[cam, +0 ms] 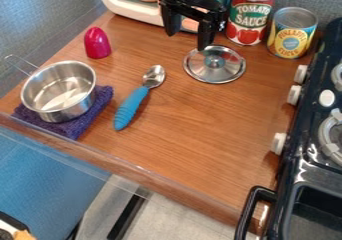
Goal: Move the blue spoon next to a red stuff
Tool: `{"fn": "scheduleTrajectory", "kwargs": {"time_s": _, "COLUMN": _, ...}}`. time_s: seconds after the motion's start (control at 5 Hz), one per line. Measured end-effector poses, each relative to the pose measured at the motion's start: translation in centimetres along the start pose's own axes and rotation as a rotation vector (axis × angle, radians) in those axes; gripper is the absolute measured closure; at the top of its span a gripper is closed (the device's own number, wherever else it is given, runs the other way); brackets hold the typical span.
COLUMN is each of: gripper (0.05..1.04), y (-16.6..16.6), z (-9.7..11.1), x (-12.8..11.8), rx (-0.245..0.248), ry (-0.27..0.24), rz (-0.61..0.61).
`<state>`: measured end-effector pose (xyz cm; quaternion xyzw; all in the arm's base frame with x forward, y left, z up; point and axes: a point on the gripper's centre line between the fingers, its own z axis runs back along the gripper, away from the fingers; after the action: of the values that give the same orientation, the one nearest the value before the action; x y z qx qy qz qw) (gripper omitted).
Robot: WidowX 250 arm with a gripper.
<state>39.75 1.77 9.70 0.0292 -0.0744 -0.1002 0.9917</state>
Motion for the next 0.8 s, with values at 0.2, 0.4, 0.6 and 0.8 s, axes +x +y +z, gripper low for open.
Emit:
{"fn": "scheduleTrajectory", "kwargs": {"time_s": 0.2, "gripper": 0.082, "y": -0.2, "z": -1.4, "x": -0.5, "rx": -0.011, "ry": 0.035, "rz": 0.001}}
{"fn": "scheduleTrajectory", "kwargs": {"time_s": 0.4, "gripper": 0.083, "y": -1.3, "z": -3.3, "x": -3.9, "rx": -0.033, "ry": 0.07, "rz": -0.018}}
{"fn": "scheduleTrajectory", "kwargs": {"time_s": 0.6, "gripper": 0.083, "y": -1.7, "z": -2.8, "x": -6.9, "rx": -0.009, "ry": 0.047, "rz": -0.039}}
{"fn": "scheduleTrajectory", "kwargs": {"time_s": 0.8, "gripper": 0.082, "y": -2.2, "z": -3.3, "x": -9.7, "rx": 0.002, "ry": 0.053, "rz": -0.06}}
